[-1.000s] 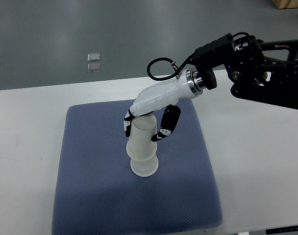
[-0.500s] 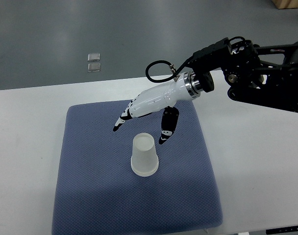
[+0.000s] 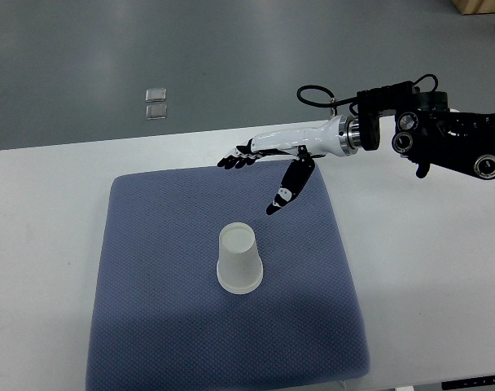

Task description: Stack paper cups

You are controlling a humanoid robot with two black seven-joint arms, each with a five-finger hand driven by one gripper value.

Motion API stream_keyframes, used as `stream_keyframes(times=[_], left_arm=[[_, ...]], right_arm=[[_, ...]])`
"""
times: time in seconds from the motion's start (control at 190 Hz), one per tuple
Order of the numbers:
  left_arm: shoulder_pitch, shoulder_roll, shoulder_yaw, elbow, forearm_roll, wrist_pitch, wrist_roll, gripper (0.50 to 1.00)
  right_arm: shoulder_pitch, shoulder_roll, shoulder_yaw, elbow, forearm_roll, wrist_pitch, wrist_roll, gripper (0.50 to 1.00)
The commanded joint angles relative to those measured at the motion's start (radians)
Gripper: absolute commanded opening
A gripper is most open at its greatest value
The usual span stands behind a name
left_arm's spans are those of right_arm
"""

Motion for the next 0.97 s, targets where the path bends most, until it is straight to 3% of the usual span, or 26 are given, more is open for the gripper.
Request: stream_keyframes(times=[0.0, 0.337, 0.568, 0.968], left_arm=[[0.000, 0.000, 0.000, 0.000, 0.000, 0.000, 0.000, 1.000], [0.000, 0.000, 0.000, 0.000, 0.000, 0.000, 0.000, 1.000], [0.000, 0.000, 0.000, 0.000, 0.000, 0.000, 0.000, 1.000], [0.000, 0.000, 0.000, 0.000, 0.000, 0.000, 0.000, 1.000]], right_arm=[[-0.044, 0.036, 0.040, -0.093, 0.167, -0.005, -0.042, 0.921], [-0.150, 0.119, 0.118, -0.232, 0.794, -0.188, -0.051, 0.921], [-0.239, 0.139, 0.132, -0.238, 1.144, -0.269, -0.084, 0.921], [-0.297, 0.137, 0.193, -0.264, 1.189, -0.264, -0.071, 0.924]])
